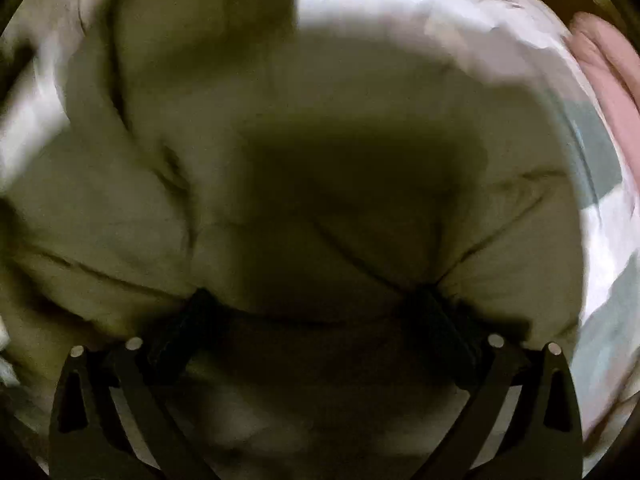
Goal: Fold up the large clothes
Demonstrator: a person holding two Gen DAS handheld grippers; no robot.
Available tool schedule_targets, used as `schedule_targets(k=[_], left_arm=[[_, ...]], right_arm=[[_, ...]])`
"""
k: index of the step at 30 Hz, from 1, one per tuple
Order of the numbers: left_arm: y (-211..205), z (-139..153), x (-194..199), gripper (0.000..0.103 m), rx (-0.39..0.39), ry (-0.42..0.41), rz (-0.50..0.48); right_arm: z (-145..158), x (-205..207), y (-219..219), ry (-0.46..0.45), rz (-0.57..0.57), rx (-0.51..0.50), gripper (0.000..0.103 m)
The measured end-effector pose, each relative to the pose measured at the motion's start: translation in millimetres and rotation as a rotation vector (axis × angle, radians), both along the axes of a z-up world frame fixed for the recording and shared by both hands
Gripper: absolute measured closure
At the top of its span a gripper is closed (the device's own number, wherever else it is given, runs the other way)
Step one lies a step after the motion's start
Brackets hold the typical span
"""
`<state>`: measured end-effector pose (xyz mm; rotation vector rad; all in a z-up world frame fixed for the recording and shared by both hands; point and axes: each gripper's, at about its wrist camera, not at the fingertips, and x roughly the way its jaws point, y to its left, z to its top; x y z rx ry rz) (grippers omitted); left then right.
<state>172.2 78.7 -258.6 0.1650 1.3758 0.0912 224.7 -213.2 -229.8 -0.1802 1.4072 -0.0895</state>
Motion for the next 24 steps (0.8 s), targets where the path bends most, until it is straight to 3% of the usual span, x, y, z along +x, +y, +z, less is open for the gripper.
schedule_targets(k=[3,4,6,8,12,14,17,21,24], left_arm=[[2.9,21.5,-2.3,0.002,-0.001,0.024,0.046],[9.2,39.4,-10.5,0.002,-0.054,0.013,0.102],[17.9,66.2,-19.1,0.002,-0.230,-0.002,0.184],[24.4,86.7,-29.1,0.002,-0.391,-0.020,0.249],[25.6,103.5,-41.6,0.002,-0.448,-0.051,0.313],[24.7,100.3,-46.3,0.002,-0.463,-0.025,0.303],[28.5,95.4,-46.6,0.002,-0.486,0.015,0.293],[36.0,91.4,-44.7,0.002,-0.433,-0.007,0.282],[41.2,87.1,-41.8,0.002,-0.400,-0.017,0.268]], right_arm=[[16.2,4.1,5.3,-0.036,-0.008,-0.031,0.001],[31.9,6.5,4.5,-0.104,-0.035,-0.002,0.001],[68.9,12.8,5.0,-0.253,-0.061,0.105,0.001],[96.4,31.1,9.7,-0.311,-0.067,0.189,0.001],[131.5,91.8,30.3,-0.328,-0.061,0.261,0.001],[139.1,117.3,42.4,-0.329,-0.065,0.201,0.001],[130.5,162.6,66.4,-0.292,-0.058,0.025,0.001],[106.7,227.7,87.7,-0.298,-0.027,-0.168,0.001],[76.6,269.2,92.1,-0.247,-0.035,-0.299,0.001]])
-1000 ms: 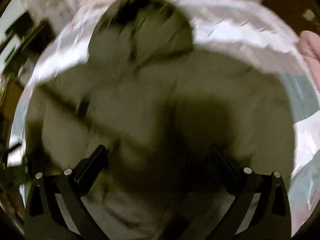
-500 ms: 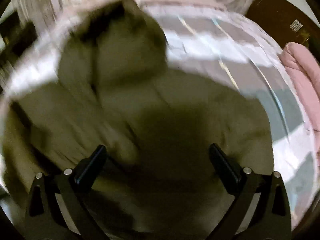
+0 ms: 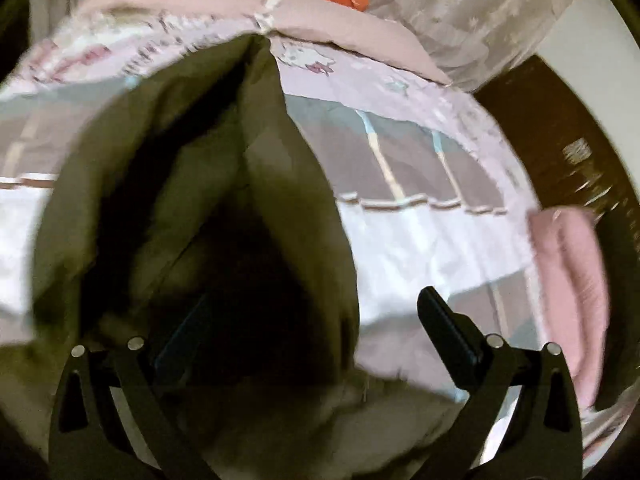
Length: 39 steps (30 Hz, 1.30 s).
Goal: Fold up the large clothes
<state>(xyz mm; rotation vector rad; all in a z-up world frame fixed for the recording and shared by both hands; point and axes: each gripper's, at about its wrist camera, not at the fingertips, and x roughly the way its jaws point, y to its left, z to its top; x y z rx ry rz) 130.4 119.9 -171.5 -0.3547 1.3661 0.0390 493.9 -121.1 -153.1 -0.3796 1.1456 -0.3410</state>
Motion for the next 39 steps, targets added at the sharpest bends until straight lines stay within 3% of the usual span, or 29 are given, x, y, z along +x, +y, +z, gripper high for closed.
schedule_targets(k=[1,2,3,5,7,10,13,15,17,19,23,26,28,33,37,39], left_arm=[[1.8,-0.9,1.7,0.002,0.002,0.002,0.001],[3.9,-1.7,3.8,0.002,0.001,0.001,0.010],[5.5,-1.6,5.3,0.002,-0.003,-0.003,0.018],[5.7,-1.5,7.4,0.002,0.010,-0.016,0.020],[2.5,-1.9,8.9,0.002,0.012,-0.019,0.010],[-4.3,-3.3,10.1,0.002,0.003,-0.013,-0.005],[-8.1,-7.7,7.2,0.002,0.024,0.011,-0.016],[-5.0,-8.8,4.1,0.002,0.040,0.018,-0.005],[0.1,-7.0,1.9,0.002,0.064,0.008,0.013],[7.8,-1.7,-1.0,0.002,0.055,-0.015,0.041],[27.1,17.9,-10.4,0.002,-0.008,-0.119,0.172],[24.0,22.0,-8.1,0.002,-0.100,-0.182,0.181],[20.3,19.3,-3.0,0.002,-0.155,-0.208,0.166],[12.5,-8.6,14.2,0.002,-0.335,-0.150,0.184],[11.0,-31.1,24.7,0.002,-0.435,-0.086,0.214],[9.4,-38.8,27.9,0.002,-0.484,-0.056,0.240]], right_arm=[[-7.8,5.5,-1.1,0.014,-0.016,-0.024,0.003],[-16.8,9.4,-4.5,0.027,-0.035,-0.039,0.036],[-22.8,11.4,-8.6,0.044,-0.051,-0.039,0.099],[-19.7,5.0,-18.8,0.005,-0.080,0.015,0.100],[2.9,-10.5,-24.5,-0.092,-0.064,0.090,0.100],[58.7,-55.7,-30.2,-0.269,0.034,0.237,0.101],[112.9,-134.8,-32.4,-0.384,0.203,0.331,0.100],[139.8,-204.3,-41.2,-0.403,0.317,0.404,0.100],[150.8,-266.1,-53.1,-0.373,0.444,0.485,0.100],[144.6,-319.1,-66.3,-0.304,0.481,0.455,0.099],[98.0,-381.6,-108.2,-0.132,0.371,0.435,0.076],[79.8,-387.1,-116.4,-0.014,0.243,0.520,0.074],[81.3,-390.0,-106.6,-0.010,0.229,0.545,0.072],[85.8,-391.7,-92.1,-0.027,0.285,0.486,0.069],[96.5,-404.0,-80.9,-0.079,0.471,0.241,0.064],[94.8,-421.6,-62.7,-0.103,0.635,0.015,0.037]])
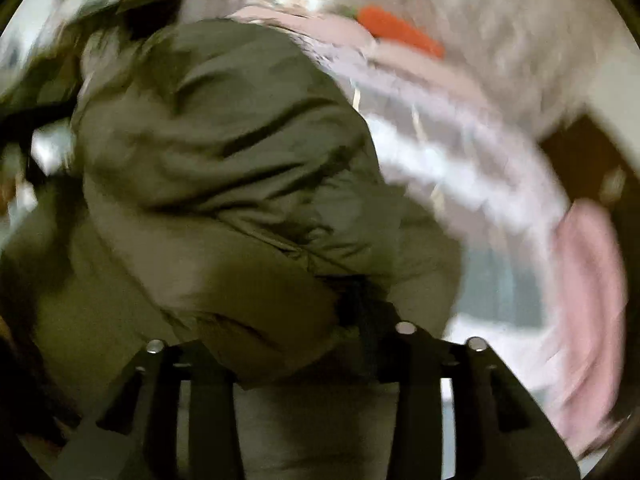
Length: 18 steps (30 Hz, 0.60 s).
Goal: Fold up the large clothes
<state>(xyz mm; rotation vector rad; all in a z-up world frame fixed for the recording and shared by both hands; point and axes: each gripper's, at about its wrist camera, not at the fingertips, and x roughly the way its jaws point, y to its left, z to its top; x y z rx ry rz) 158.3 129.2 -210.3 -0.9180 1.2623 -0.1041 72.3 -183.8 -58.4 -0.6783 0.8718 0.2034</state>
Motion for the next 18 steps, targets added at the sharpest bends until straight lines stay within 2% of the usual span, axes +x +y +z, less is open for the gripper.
schedule_targets(k=[2,3,7,9,10,11,13,14,15,17,18], left_arm=[[-4.0,-0.4,1.8,0.002,-0.004,0.005,-0.001],[-7.8,1.5,3.1,0.002,0.004,-0.001,-0.011],[-18.4,7.0,5.6,0.002,-0.006,-0.038,-0.026],[-23.9,4.5,5.3,0.007,-0.105,-0.058,-0.040],[-27.4,3.3,5.9,0.020,-0.178,-0.068,-0.049],[-34.6,4.1,7.3,0.028,-0.249,-0.081,-0.080],[-47.1,15.1,9.1,0.035,-0.243,-0.142,-0.134],[-52.3,19.0,9.6,0.039,-0.243,-0.169,-0.155],[-57.0,23.2,9.8,0.041,-0.273,-0.194,-0.178],[-67.5,33.2,8.7,0.043,-0.380,-0.240,-0.222],[-71.9,39.3,8.4,0.043,-0.410,-0.267,-0.244]], right_arm=[[-1.2,-17.7,8.1,-0.095,0.121,-0.121,0.035],[2.0,-26.0,11.1,-0.128,0.178,-0.138,0.034],[16.9,-29.2,2.4,-0.131,0.185,-0.044,0.034],[18.2,-33.0,0.2,-0.141,0.160,-0.007,0.030],[13.7,-26.8,-3.2,-0.121,0.123,0.003,0.027],[7.2,-23.3,-4.0,-0.100,0.103,0.007,0.026],[-12.3,-11.2,-6.6,-0.023,0.049,0.002,0.023],[-21.4,-10.0,-4.3,0.019,0.039,-0.006,0.017],[-29.1,-8.8,-0.6,0.054,0.041,-0.011,0.009],[-48.9,-8.9,12.0,0.132,0.061,-0.030,0.007],[-53.0,-10.6,17.1,0.145,0.072,-0.039,0.007]])
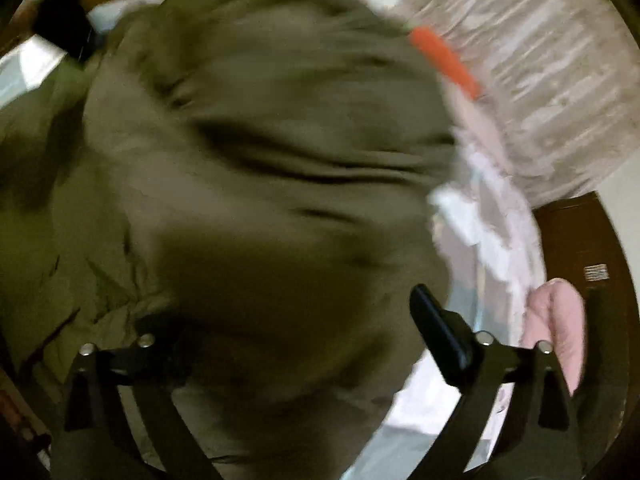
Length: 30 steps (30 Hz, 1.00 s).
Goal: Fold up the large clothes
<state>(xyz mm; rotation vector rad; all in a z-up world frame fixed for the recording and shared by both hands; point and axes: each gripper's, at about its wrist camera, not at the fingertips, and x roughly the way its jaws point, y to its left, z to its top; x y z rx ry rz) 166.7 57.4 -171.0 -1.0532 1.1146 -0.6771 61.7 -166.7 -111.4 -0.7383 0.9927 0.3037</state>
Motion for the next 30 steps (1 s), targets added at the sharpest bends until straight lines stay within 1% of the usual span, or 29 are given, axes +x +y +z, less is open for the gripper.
schedule_targets(k=[1,2,4,5,6,7,8,9,10,11,12,13,14,15,16,17,18,19,20,21,22,23,24,26,27,28,30], left_arm=[[-5.4,10.3,-1.3,0.043,-0.014,-0.048,-0.018],[-8.1,17.6,-2.9,0.043,-0.006,-0.082,-0.026],[-14.8,29.2,-4.8,0.043,0.030,-0.135,-0.052],[-17.9,30.0,-4.5,0.040,0.044,-0.136,-0.066],[-20.2,27.5,-4.6,0.039,0.056,-0.124,-0.077],[-20.2,23.2,-7.7,0.037,0.073,-0.109,-0.086],[-25.5,16.7,-6.1,0.035,0.121,-0.079,-0.105],[-30.0,11.6,-5.1,0.035,0.158,-0.060,-0.124],[-35.5,5.2,-3.8,0.034,0.195,-0.043,-0.149],[-40.7,0.0,-2.9,0.034,0.225,-0.030,-0.172],[-47.0,-4.9,-3.4,0.034,0.261,-0.016,-0.199],[-54.5,-8.7,-3.9,0.034,0.296,-0.006,-0.229],[-65.9,-12.4,-7.9,0.034,0.352,0.001,-0.284],[-76.8,-13.6,-12.8,0.034,0.393,-0.002,-0.338],[-92.6,-13.7,-20.6,0.034,0.432,-0.023,-0.421],[-103.3,-13.1,-27.3,0.034,0.452,-0.039,-0.479],[-115.0,-12.4,-36.8,0.034,0.478,-0.059,-0.550],[-124.9,-9.6,-52.1,0.034,0.515,-0.095,-0.632],[-129.8,-6.7,-58.3,0.034,0.545,-0.126,-0.666],[-133.5,-1.3,-65.7,0.033,0.570,-0.164,-0.689],[-133.6,7.5,-70.9,0.033,0.588,-0.210,-0.702],[-132.8,15.3,-71.1,0.033,0.593,-0.237,-0.697],[-128.3,22.8,-71.0,0.033,0.590,-0.263,-0.684],[-113.3,40.3,-64.1,0.033,0.562,-0.309,-0.620],[-96.2,48.1,-68.9,0.032,0.542,-0.336,-0.578],[-87.8,58.2,-64.1,0.029,0.514,-0.367,-0.523],[-79.1,70.8,-57.8,0.022,0.490,-0.405,-0.421]], right_arm=[[-4.0,-2.9,6.0,0.003,0.013,-0.005,0.007],[-1.5,-6.0,10.0,0.010,0.030,0.024,0.007],[19.7,-9.2,9.7,0.005,0.035,0.127,0.007],[35.0,-9.2,3.7,-0.001,0.021,0.208,0.007],[50.9,-6.4,-4.3,-0.002,-0.005,0.313,0.007],[69.6,-3.7,-20.0,0.007,-0.057,0.457,0.006],[82.0,0.2,-36.8,0.031,-0.125,0.589,0.004],[87.4,6.6,-53.5,0.077,-0.211,0.731,0.001],[86.8,11.2,-66.0,0.134,-0.279,0.851,0.001],[81.5,16.9,-76.0,0.209,-0.340,0.970,0.001],[73.9,23.0,-83.5,0.277,-0.390,1.064,0.001],[64.7,25.9,-89.3,0.325,-0.444,1.143,0.001],[61.2,28.1,-92.6,0.328,-0.472,1.168,0.001],[60.8,28.1,-94.4,0.311,-0.497,1.184,0.002],[62.9,26.4,-94.6,0.280,-0.508,1.203,0.002],[67.2,20.7,-89.1,0.259,-0.504,1.219,0.002],[67.3,20.1,-95.2,0.244,-0.495,1.232,0.004],[69.4,18.8,-90.0,0.235,-0.475,1.237,0.006],[69.6,19.4,-83.7,0.233,-0.461,1.221,0.013],[64.9,26.0,-82.8,0.243,-0.462,1.176,0.027],[54.4,29.9,-71.1,0.272,-0.488,1.070,0.038],[35.6,41.7,-72.7,0.310,-0.515,1.004,0.056],[21.0,45.7,-70.1,0.358,-0.538,0.978,0.059],[-12.3,48.5,-61.4,0.461,-0.609,0.902,0.060],[-24.2,47.4,-56.6,0.489,-0.613,0.859,0.061],[-32.9,45.7,-48.4,0.510,-0.600,0.808,0.061],[-33.0,43.9,-34.0,0.506,-0.558,0.726,0.058]])
